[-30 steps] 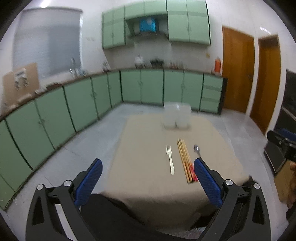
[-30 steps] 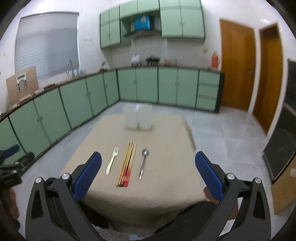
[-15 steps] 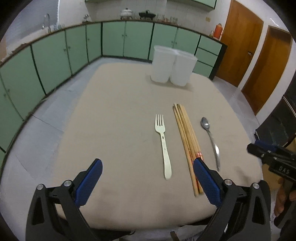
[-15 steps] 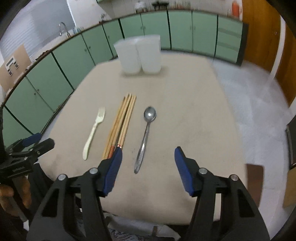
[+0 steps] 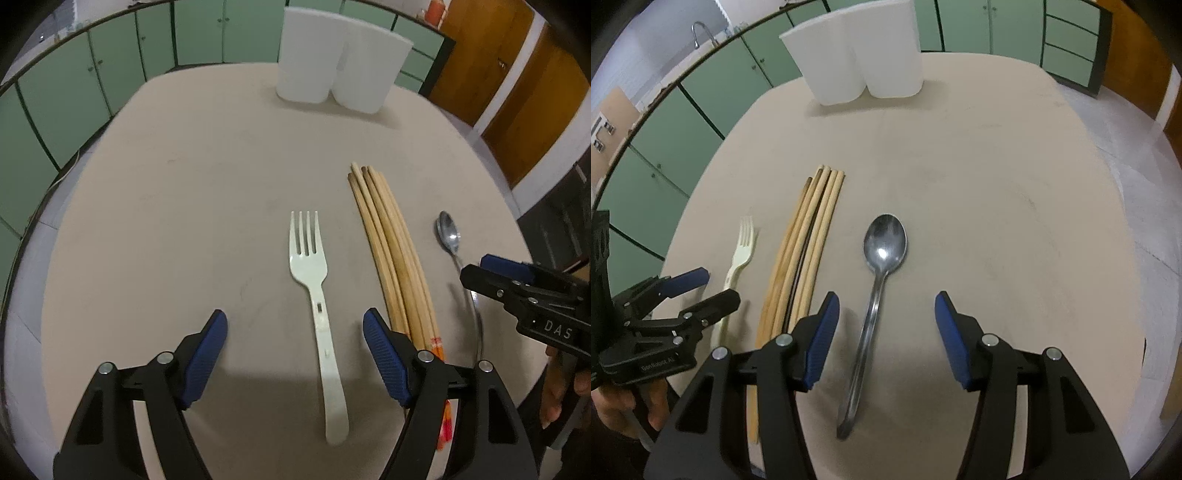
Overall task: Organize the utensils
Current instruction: 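Lower the left tool onto the white fork while the right tool lowers onto the spoon, then close the left tool on the fork while the right tool closes on the spoon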
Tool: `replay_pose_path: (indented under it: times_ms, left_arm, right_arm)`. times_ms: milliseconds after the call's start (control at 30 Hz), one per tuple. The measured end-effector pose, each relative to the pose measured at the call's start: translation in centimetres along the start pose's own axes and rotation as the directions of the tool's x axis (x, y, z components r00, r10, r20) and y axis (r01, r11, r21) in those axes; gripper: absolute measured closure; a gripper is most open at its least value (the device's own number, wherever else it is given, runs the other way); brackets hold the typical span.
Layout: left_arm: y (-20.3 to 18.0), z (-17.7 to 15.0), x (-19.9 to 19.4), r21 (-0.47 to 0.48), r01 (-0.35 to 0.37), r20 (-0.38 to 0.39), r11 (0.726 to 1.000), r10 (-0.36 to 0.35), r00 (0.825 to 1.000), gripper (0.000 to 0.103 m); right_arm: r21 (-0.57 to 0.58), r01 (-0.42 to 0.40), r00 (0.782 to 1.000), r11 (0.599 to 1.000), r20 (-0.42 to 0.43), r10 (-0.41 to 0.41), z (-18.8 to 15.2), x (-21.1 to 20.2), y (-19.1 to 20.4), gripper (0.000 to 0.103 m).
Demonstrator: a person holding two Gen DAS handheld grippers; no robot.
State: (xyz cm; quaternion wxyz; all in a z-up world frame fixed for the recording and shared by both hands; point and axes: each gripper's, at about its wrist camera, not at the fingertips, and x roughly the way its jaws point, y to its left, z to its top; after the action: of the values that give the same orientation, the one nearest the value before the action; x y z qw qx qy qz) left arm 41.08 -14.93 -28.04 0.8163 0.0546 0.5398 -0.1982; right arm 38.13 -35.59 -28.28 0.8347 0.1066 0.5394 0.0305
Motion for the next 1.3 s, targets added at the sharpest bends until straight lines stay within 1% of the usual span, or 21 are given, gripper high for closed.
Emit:
replay_pose_path:
  times_ms: [67, 167, 233, 267, 300, 367, 467, 533, 600, 633, 700, 733, 767, 867, 900, 1000, 1133, 1300]
  left_arm:
    - [-0.4, 0.2, 0.2, 0.023, -0.027, 0.002, 0.999, 0.027, 1.000, 0.029]
    - [-0.8, 0.5, 0.4, 0.031, -0.048, 0.004, 0.998, 0.048, 0.999, 0.029]
    - [-1.1, 0.6, 0.6, 0.048, -0.074, 0.017, 0.996, 0.073, 0.997, 0.037]
    - [-1.1, 0.6, 0.5, 0.053, -0.080, 0.025, 0.995, 0.079, 0.997, 0.045]
    - [-1.1, 0.5, 0.4, 0.053, -0.076, 0.032, 0.996, 0.074, 0.997, 0.053]
    - [-1.0, 0.7, 0.3, 0.052, -0.064, 0.036, 0.997, 0.062, 0.997, 0.060]
    - [-1.0, 1.3, 0.7, 0.059, -0.057, 0.029, 0.997, 0.055, 0.998, 0.061]
    - [-1.2, 1.9, 1.2, 0.064, -0.059, 0.020, 0.996, 0.058, 0.998, 0.061]
    - [-1.3, 2.5, 1.6, 0.071, -0.059, 0.006, 0.996, 0.059, 0.998, 0.061]
    - [-1.3, 2.5, 1.5, 0.070, -0.058, 0.001, 0.996, 0.058, 0.998, 0.061]
    - [-1.0, 2.3, 1.2, 0.068, -0.055, -0.008, 0.996, 0.056, 0.998, 0.070]
    - [-1.2, 2.9, 1.7, 0.064, -0.051, -0.012, 0.997, 0.052, 0.999, 0.073]
    - [-1.0, 3.1, 1.7, 0.056, -0.042, -0.016, 0.998, 0.043, 0.999, 0.079]
    - [-0.5, 3.2, 1.5, 0.038, -0.014, -0.015, 0.999, 0.015, 1.000, 0.079]
    - [-0.5, 3.2, 1.2, 0.039, -0.006, -0.003, 0.999, 0.006, 1.000, 0.079]
    - [-0.4, 3.0, -0.4, 0.054, -0.001, 0.051, 0.999, -0.002, 0.999, 0.080]
    - [-0.3, 3.1, -2.6, 0.061, 0.017, 0.129, 0.998, -0.025, 0.991, 0.080]
    - [-0.3, 3.8, -4.7, 0.057, 0.026, 0.186, 0.998, -0.036, 0.982, 0.080]
  right_arm:
    - [-0.017, 0.008, 1.000, 1.000, 0.000, -0.008, 0.2, 0.3, 0.0, 0.050]
    - [-0.034, 0.016, 1.000, 0.999, -0.005, -0.016, 0.8, 0.6, 0.5, 0.050]
    - [-0.041, 0.021, 1.000, 0.999, -0.005, -0.021, 1.4, 0.9, 0.2, 0.052]
    - [-0.051, 0.024, 1.000, 0.998, -0.004, -0.025, 1.6, 1.0, 0.2, 0.055]
    - [-0.058, 0.027, 1.000, 0.998, -0.004, -0.028, 1.8, 1.1, 0.2, 0.058]
    - [-0.071, 0.035, 0.999, 0.997, -0.003, -0.035, 2.1, 1.3, 0.4, 0.060]
    - [-0.089, 0.040, 0.999, 0.995, -0.007, -0.040, 3.0, 1.9, 0.3, 0.062]
    - [-0.097, 0.038, 0.999, 0.995, -0.013, -0.040, 2.7, 1.6, 0.3, 0.064]
    - [-0.108, 0.035, 0.999, 0.994, -0.019, -0.037, 2.7, 1.6, 0.5, 0.073]
    - [-0.113, 0.038, 0.999, 0.993, -0.020, -0.041, 2.7, 1.6, 0.6, 0.075]
    - [-0.123, 0.039, 0.999, 0.992, -0.026, -0.043, 2.9, 1.6, 0.7, 0.076]
    - [-0.126, 0.037, 0.999, 0.991, -0.027, -0.041, 2.9, 1.5, 0.7, 0.076]
    - [-0.125, 0.035, 0.999, 0.991, -0.027, -0.039, 3.0, 1.4, 0.8, 0.076]
    - [-0.125, 0.031, 0.999, 0.992, -0.019, -0.033, 3.1, 0.9, 0.7, 0.076]
    - [-0.127, 0.031, 0.999, 0.991, -0.012, -0.032, 3.1, 0.6, 0.8, 0.076]
    - [-0.134, 0.029, 1.000, 0.991, 0.016, -0.027, 2.8, -0.9, 1.0, 0.076]
    - [-0.151, 0.038, 0.997, 0.988, 0.065, -0.029, 2.7, -3.1, 1.4, 0.076]
    - [-0.168, 0.037, 0.994, 0.985, 0.112, -0.019, 3.2, -5.2, 2.0, 0.076]
